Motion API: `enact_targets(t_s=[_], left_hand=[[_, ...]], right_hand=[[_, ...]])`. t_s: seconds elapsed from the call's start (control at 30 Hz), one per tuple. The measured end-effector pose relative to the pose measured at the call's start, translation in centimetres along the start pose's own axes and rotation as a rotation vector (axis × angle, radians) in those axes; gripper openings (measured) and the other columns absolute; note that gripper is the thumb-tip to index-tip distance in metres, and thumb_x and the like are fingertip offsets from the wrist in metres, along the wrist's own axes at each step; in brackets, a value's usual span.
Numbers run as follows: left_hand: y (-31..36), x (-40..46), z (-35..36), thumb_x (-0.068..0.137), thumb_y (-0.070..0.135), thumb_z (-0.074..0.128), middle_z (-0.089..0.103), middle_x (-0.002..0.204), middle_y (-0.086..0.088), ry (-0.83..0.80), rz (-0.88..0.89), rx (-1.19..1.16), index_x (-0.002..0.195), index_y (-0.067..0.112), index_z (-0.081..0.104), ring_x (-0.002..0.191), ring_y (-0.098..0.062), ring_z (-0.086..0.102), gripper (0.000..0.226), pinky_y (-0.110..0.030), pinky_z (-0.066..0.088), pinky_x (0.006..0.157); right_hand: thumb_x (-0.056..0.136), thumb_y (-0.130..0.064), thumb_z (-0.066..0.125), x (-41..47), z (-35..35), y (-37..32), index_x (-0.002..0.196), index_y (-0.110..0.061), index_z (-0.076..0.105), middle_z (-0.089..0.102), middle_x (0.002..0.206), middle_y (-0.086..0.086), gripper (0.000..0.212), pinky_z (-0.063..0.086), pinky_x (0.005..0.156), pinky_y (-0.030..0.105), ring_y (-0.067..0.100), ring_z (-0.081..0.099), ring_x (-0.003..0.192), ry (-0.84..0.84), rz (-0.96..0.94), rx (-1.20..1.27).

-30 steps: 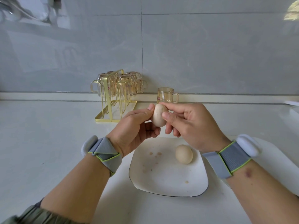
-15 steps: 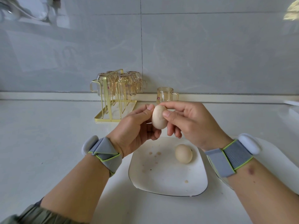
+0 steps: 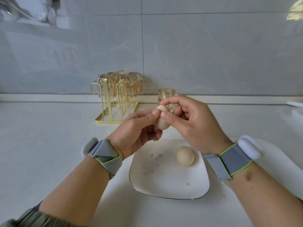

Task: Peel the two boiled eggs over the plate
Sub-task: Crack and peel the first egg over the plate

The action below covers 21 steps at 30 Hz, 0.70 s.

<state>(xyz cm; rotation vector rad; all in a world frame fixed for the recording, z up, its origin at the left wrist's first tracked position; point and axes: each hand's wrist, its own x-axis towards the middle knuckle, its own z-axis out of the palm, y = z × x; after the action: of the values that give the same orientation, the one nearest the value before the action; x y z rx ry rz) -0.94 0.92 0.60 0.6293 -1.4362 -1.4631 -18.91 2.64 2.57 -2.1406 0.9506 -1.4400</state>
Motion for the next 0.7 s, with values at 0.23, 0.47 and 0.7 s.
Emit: enact_targets(t_s=[0.23,0.47,0.7], left_hand=[[-0.02,-0.09,0.03,0.086,0.033,0.06,0.058,0.075,-0.012,-0.003,0.012,0.028,0.084,0.01,0.075,0.056,-0.02,0.054,0.027,-0.026,0.044,0.054],[-0.05,0.06,-0.17,0.089,0.031,0.057,0.058,0.074,-0.011,0.046,-0.001,0.003,0.087,0.004,0.069,0.056,-0.02,0.051,0.029,-0.028,0.043,0.055],[-0.16,0.12,-0.19,0.091,0.03,0.056,0.057,0.074,-0.014,0.042,-0.004,0.005,0.082,0.007,0.073,0.054,-0.02,0.052,0.03,-0.027,0.043,0.052]], right_hand=[[0.09,-0.026,0.07,0.05,0.11,0.25,0.104,-0.019,0.073,0.059,0.066,0.013,0.016,0.047,0.06,0.034,0.01,0.05,0.057,-0.002,0.007,-0.009],[0.092,-0.023,0.069,0.0,0.37,0.5,0.114,-0.025,0.064,0.062,0.07,0.011,0.023,0.048,0.058,0.031,0.013,0.052,0.055,-0.014,0.011,-0.002],[0.093,-0.024,0.067,0.09,0.17,0.63,0.104,-0.02,0.064,0.064,0.068,0.002,0.012,0.049,0.058,0.034,0.009,0.053,0.053,-0.032,0.031,-0.01]])
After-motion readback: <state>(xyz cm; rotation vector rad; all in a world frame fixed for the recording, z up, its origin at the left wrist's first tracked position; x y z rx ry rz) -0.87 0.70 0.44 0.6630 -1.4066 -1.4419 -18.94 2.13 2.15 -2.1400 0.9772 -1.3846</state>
